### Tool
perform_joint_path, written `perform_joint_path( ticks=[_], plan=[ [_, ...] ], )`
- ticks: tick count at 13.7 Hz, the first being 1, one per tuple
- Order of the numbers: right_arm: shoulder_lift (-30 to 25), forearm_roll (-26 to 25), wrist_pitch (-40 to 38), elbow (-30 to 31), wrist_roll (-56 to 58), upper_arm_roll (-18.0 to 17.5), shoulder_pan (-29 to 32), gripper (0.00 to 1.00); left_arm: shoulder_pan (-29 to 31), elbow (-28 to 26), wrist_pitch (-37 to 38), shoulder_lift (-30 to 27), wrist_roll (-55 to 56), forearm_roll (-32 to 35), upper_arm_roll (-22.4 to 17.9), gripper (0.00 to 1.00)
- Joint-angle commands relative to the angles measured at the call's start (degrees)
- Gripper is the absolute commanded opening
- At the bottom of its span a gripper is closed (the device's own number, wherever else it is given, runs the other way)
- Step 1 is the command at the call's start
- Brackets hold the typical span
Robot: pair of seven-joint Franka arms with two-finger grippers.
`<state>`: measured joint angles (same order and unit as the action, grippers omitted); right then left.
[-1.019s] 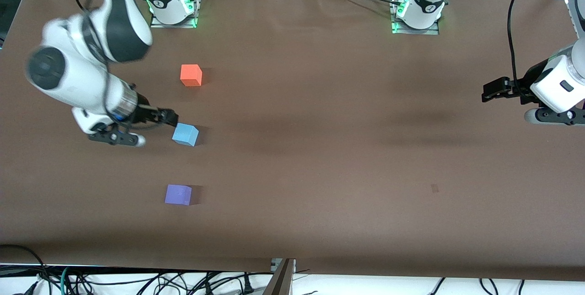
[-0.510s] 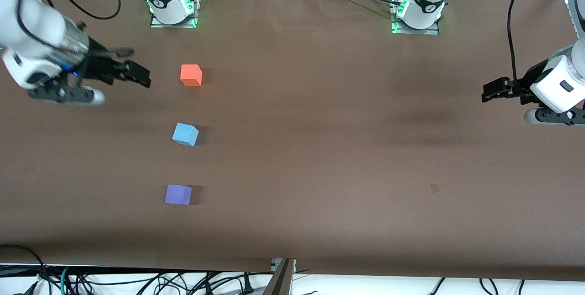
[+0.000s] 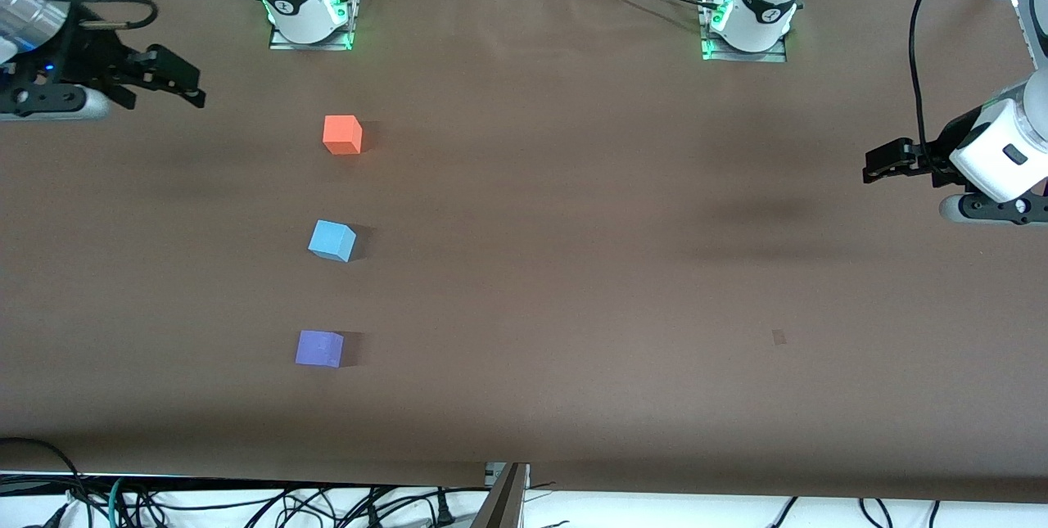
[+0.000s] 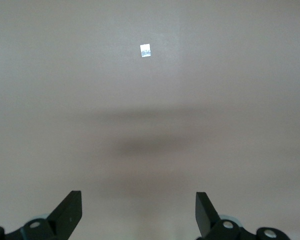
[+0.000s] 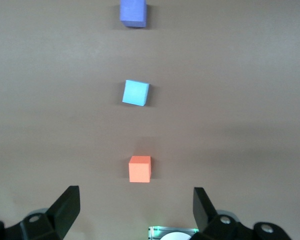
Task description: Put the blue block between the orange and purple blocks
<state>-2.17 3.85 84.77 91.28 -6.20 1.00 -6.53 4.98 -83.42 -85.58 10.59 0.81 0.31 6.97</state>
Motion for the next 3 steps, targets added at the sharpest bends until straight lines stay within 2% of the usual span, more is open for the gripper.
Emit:
perform_joint_path(
  ticks=[1,3],
  plan=[
    [-0.8,-0.2,0.9,1.0,1.3,-1.2,2.1,1.00,0.3,1.9,0.7,1.2,-1.2,-1.0,0.2,1.00],
    [-0.7,-0.2,0.4,0.6,1.4,-1.1,2.1,1.00,0.3,2.8,0.7,1.4,-1.2,-1.0,0.2,1.00]
  ],
)
